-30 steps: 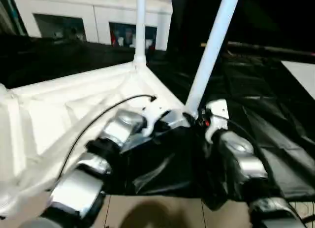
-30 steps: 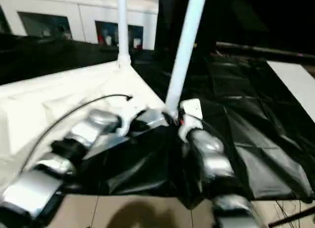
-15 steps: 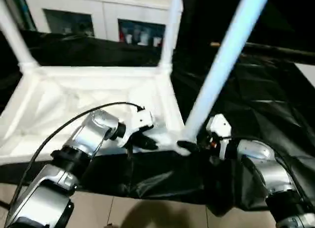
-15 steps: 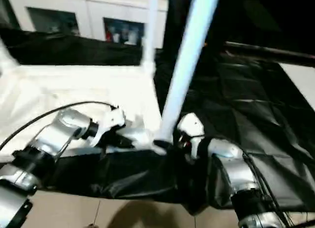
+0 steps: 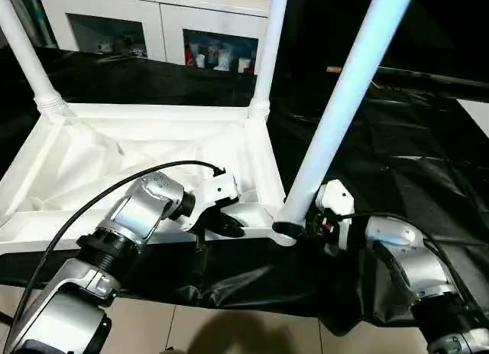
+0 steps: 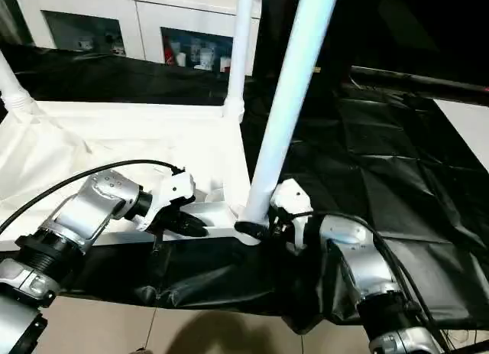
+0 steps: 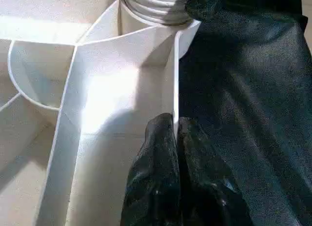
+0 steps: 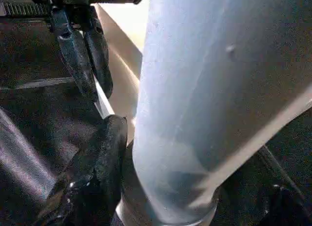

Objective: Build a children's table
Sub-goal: Rotate leg to tighten

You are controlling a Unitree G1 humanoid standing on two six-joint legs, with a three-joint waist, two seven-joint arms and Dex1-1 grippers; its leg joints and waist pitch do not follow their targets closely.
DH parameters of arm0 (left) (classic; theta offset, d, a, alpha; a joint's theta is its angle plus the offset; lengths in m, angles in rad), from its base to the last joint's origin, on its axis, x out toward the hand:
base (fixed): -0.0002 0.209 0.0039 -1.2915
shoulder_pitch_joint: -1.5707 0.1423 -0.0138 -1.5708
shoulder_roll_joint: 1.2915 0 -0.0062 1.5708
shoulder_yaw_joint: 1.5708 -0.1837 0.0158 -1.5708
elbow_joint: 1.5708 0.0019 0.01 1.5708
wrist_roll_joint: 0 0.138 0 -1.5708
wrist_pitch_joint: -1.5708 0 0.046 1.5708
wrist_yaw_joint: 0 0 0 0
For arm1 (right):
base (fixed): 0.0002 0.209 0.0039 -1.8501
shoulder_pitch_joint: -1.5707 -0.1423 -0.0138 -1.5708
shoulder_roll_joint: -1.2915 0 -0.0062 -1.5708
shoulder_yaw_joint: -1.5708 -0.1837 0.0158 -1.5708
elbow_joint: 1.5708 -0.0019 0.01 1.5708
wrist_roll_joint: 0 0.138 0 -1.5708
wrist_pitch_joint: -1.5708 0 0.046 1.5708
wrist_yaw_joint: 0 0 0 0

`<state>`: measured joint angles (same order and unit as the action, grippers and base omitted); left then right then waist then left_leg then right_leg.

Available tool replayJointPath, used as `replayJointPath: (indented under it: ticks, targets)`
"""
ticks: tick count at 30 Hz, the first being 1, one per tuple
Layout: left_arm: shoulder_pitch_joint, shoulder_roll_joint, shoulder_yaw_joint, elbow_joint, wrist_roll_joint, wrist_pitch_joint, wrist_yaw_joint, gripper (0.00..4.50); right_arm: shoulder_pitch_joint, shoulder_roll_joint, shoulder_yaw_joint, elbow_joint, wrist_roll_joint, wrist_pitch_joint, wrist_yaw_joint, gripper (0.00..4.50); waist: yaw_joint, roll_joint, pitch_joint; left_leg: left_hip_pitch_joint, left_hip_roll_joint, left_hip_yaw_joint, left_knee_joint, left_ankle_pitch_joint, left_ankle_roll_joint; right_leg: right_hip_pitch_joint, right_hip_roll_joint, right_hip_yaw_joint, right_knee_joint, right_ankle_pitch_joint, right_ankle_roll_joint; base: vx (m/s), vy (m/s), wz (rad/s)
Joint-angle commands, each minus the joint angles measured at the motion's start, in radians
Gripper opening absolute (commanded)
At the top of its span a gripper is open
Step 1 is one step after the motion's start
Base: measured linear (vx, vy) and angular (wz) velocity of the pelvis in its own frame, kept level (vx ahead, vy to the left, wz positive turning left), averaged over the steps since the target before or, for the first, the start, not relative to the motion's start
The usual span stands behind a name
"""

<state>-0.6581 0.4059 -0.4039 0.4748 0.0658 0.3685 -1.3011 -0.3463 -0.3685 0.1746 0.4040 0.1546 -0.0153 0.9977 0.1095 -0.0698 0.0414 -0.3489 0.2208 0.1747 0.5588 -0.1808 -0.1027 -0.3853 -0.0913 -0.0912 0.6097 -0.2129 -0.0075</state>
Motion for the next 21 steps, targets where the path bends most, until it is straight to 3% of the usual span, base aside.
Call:
replayJointPath:
  ticks: [1,8,13,21]
  targets:
    - [0.035,-0.010,-0.056,0.008,0.013,0.022,-0.022,0.00,0.003,-0.012,0.017,0.031,-0.018,0.003,0.011,2.41,-0.004,0.001,-0.044,0.002,0.017,0.005,-0.058,-0.143,0.050,0.047,-0.053,0.055,-0.065,-0.089,-0.210,0.000,0.000,0.00]
    - [0.039,-0.005,-0.055,0.002,0.012,0.031,-0.023,0.00,0.007,-0.006,0.018,0.038,-0.017,0.001,0.013,2.15,-0.005,0.001,-0.046,0.002,0.017,0.004,-0.058,-0.140,0.048,0.048,-0.053,0.054,-0.064,-0.083,-0.210,0.000,0.000,0.00]
    - [0.039,-0.004,-0.055,0.006,0.013,0.033,-0.022,0.00,0.013,0.003,0.015,0.041,-0.015,-0.001,0.010,2.11,-0.006,0.004,-0.050,0.002,0.016,0.005,-0.055,-0.118,0.052,0.050,-0.051,0.053,-0.058,-0.032,-0.224,0.000,0.000,0.00]
    - [0.038,-0.004,-0.057,0.005,0.015,0.038,-0.021,0.00,0.030,0.007,0.017,0.038,-0.010,-0.005,0.006,2.09,-0.005,0.006,-0.052,0.004,0.017,0.004,-0.055,-0.132,0.046,0.051,-0.052,0.053,-0.059,-0.039,-0.229,0.000,0.000,0.00]
